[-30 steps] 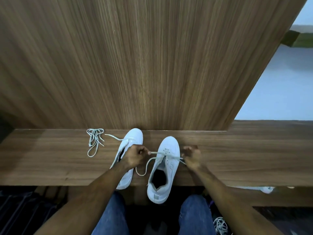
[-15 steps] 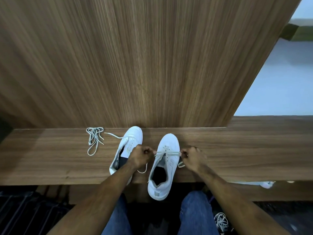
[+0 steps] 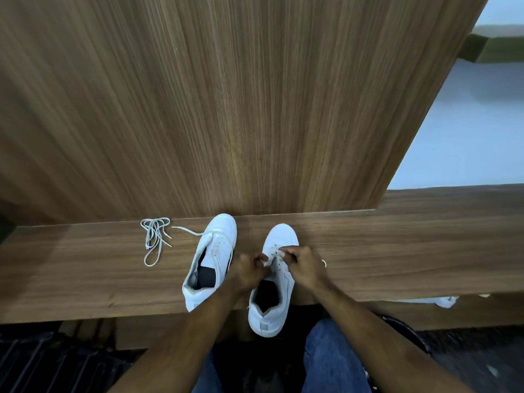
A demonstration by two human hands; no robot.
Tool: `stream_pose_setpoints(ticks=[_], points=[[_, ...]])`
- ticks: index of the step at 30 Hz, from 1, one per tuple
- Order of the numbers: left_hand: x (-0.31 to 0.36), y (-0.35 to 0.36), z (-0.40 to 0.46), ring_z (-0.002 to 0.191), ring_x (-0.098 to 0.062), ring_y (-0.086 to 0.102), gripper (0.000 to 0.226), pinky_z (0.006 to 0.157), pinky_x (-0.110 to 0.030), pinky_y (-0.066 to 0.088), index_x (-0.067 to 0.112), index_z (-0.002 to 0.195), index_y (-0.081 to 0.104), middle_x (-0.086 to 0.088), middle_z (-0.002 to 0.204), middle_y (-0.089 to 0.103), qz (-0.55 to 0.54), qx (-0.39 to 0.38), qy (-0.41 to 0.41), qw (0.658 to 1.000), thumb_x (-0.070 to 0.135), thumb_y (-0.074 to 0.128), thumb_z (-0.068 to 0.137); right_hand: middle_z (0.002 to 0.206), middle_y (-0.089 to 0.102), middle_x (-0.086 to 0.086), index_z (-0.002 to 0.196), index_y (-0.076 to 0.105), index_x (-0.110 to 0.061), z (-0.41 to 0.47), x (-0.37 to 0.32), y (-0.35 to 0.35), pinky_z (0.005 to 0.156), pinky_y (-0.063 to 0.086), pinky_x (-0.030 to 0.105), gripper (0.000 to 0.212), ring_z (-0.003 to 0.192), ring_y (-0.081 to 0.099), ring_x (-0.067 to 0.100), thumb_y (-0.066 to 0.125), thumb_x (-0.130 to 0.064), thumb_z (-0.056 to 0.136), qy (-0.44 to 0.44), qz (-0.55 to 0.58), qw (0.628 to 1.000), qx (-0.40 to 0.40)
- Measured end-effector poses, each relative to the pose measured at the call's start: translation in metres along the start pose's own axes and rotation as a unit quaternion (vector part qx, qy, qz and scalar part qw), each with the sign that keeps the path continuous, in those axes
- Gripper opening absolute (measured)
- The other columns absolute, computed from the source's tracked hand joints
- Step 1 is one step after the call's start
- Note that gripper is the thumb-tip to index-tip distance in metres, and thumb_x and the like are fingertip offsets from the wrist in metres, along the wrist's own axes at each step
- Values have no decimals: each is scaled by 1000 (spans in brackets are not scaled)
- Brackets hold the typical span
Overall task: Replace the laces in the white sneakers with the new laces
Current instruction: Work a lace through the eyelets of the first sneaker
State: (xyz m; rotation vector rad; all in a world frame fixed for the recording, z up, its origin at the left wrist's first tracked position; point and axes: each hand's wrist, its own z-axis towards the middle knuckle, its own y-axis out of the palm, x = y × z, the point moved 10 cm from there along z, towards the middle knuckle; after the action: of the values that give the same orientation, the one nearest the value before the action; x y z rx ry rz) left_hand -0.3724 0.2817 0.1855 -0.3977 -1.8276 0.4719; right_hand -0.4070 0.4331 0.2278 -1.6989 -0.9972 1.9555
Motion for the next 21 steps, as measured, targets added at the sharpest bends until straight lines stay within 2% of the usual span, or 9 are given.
stream_pose_setpoints(ticks=[2, 4, 6, 8, 10, 12, 14, 16, 21], points=[[-12, 6, 0, 90, -14, 65, 29, 79, -25, 51, 26, 104, 69, 3, 94, 70, 37, -4, -22, 999, 36, 75, 77, 99, 74, -7, 102, 75, -25, -4, 12, -1, 79, 51, 28, 18, 94, 67, 10, 61, -29, 92, 34, 3, 999, 0], [-12, 4, 0, 90, -14, 65, 24, 81, -29, 51, 28, 102, 71, 4, 95, 71, 43, 20, -21, 999, 39, 69, 82, 88, 75, -5, 95, 75, -23, -6, 17, 1, 74, 50, 27, 18, 86, 67, 9, 61, -34, 91, 46, -2, 999, -4], [-9, 0, -2, 85, -15, 64, 18, 76, -26, 48, 23, 93, 74, 2, 89, 71, 28, 36, -25, 999, 36, 63, 88, 81, 74, -5, 91, 75, -22, -7, 17, 3, 66, 47, 22, 20, 78, 66, 9, 62, -37, 90, 54, 5, 998, -9], [-10, -5, -1, 76, -14, 61, 19, 67, -22, 45, 16, 79, 72, -1, 78, 68, -22, 57, -42, 997, 28, 62, 91, 84, 73, -8, 91, 75, -26, -6, 17, 9, 61, 42, 18, 17, 77, 65, 7, 61, -36, 90, 59, -5, 998, -19], [-12, -6, -1, 62, -8, 54, 20, 53, -12, 41, 14, 73, 68, 1, 67, 62, -60, 60, -65, 994, 16, 62, 91, 89, 74, -7, 92, 74, -29, -5, 17, 16, 67, 48, 26, 17, 84, 67, 12, 58, -34, 89, 62, -31, 997, -19], [-18, -5, 2, 54, -7, 49, 25, 45, -11, 39, 13, 66, 64, 4, 59, 57, -73, 58, -99, 991, 11, 61, 91, 92, 73, -3, 94, 72, -28, -5, 17, 20, 69, 50, 31, 19, 88, 67, 19, 54, -35, 88, 64, -63, 996, -12], [-24, -3, 4, 51, -12, 48, 32, 48, -21, 41, 18, 59, 63, 3, 56, 55, -88, 57, -124, 987, 11, 61, 90, 94, 72, 0, 96, 70, -27, -5, 16, 23, 68, 48, 31, 22, 90, 66, 23, 52, -36, 89, 64, -88, 994, -5], [-29, -2, 6, 50, -14, 47, 35, 52, -24, 38, 22, 56, 62, 2, 53, 54, -105, 62, -128, 984, 10, 61, 89, 94, 72, 1, 97, 69, -26, -5, 15, 26, 69, 48, 31, 22, 90, 66, 25, 51, -37, 90, 66, -94, 993, 2], [-29, 1, 3, 47, -12, 43, 37, 43, -20, 33, 18, 56, 57, 2, 50, 49, -119, 52, -130, 983, 6, 56, 91, 92, 73, -2, 97, 69, -29, -7, 20, 33, 72, 52, 32, 20, 89, 67, 22, 54, -39, 88, 67, -50, 996, 6]])
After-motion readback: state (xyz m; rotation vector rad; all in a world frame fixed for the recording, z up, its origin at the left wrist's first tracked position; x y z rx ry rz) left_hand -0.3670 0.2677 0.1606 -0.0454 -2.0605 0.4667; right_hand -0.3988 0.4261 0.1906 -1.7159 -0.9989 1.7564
